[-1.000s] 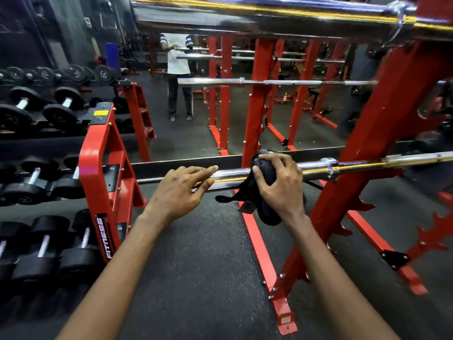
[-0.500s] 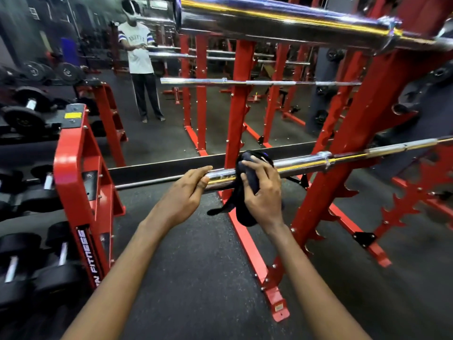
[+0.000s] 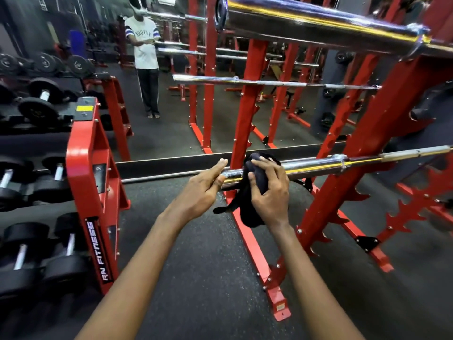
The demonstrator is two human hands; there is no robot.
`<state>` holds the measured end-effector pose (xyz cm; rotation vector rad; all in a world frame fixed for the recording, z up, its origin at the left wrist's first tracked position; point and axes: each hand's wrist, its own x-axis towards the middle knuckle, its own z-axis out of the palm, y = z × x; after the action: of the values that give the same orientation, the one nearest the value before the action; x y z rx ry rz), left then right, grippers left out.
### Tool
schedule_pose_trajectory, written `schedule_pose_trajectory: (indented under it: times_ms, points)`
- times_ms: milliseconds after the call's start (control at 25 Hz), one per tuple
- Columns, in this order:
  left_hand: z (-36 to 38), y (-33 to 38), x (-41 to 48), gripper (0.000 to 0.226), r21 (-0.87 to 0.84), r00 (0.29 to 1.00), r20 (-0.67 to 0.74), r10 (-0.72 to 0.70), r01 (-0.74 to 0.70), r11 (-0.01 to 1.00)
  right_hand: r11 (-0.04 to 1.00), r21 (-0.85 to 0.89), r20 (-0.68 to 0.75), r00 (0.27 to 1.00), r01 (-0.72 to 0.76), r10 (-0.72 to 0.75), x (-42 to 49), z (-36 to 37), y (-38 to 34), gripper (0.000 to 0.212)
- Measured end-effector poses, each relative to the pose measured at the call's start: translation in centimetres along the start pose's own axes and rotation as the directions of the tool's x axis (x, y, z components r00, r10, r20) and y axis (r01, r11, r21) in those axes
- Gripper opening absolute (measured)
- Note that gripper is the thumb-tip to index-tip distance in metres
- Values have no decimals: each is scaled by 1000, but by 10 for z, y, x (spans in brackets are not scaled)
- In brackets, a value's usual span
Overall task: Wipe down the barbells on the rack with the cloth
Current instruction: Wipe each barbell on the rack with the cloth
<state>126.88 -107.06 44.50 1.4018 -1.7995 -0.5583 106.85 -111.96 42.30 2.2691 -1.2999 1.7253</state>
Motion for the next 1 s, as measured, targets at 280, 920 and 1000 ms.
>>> schedule_pose_trajectory:
  times_ms: [280, 920, 1000]
  points:
    - [-17, 17, -6, 64, -214, 986, 118, -119, 142, 966, 991, -47, -69, 991, -122, 119, 13, 14, -23, 24]
    - [-36, -17, 17, 90, -449, 926, 363, 101, 79, 890, 965, 5, -224, 940, -262, 256, -41, 57, -83, 27]
    - [-39, -20, 17, 86, -441, 917, 381, 122, 65, 895, 956, 81, -255, 921, -282, 294, -51, 63, -92, 29]
